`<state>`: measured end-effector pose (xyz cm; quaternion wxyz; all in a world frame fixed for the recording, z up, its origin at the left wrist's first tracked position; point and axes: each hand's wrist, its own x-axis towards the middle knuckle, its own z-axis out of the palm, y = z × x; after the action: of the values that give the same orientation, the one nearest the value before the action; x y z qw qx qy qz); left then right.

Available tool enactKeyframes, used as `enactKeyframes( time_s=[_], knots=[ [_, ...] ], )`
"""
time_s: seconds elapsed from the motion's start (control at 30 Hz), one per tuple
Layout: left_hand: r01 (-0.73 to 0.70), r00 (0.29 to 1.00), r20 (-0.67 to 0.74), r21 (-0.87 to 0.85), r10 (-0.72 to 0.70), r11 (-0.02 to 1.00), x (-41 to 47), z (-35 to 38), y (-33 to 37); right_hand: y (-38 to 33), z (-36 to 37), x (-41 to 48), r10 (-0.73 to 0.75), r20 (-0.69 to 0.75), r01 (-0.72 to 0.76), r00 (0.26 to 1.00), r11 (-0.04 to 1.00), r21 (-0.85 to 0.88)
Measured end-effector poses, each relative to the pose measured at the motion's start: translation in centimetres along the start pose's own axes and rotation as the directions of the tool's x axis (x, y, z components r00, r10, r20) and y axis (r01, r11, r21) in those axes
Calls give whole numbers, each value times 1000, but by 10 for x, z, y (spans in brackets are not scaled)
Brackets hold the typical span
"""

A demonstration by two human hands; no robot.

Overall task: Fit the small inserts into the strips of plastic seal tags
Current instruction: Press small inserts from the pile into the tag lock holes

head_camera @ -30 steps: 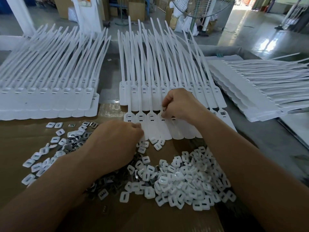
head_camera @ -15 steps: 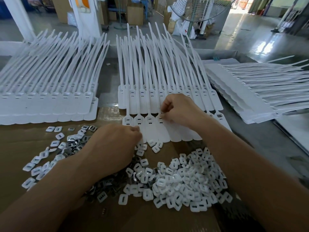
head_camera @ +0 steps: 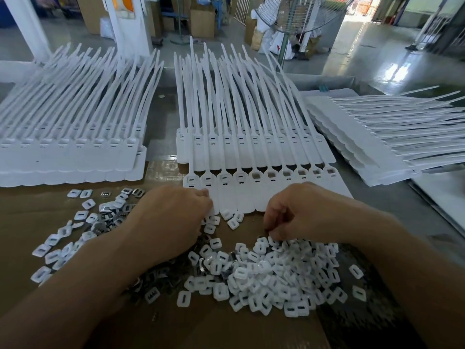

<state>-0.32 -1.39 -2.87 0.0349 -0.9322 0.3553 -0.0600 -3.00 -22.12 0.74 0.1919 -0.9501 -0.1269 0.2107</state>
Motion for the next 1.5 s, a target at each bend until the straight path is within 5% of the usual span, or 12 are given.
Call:
enactKeyframes(
  time_s=[0.27,0.47,0.83,1.1,1.5],
  knots=[
    [3,1000,-2,-4,-3,1000,-1,1,-1,-2,1,0,-37,-7,36,999,994,-102],
    [-3,1000,-9,-7,3,1000,0,0,0,7,5,-3,-39,-55,42,998,997,67],
    [-6,1000,-10,0,6,1000,0,2,-2,12,-4,17,39,-354,88,934,937,337],
    [-6,1000,-16,-6,6,1000,0,-1,-2,15,-13,45,90,-500,97,861,937,335],
    [-16,1000,0,17,16,1000,1,-2,-2,19,-4,64,124,-492,-9,862,973,229]
  ],
)
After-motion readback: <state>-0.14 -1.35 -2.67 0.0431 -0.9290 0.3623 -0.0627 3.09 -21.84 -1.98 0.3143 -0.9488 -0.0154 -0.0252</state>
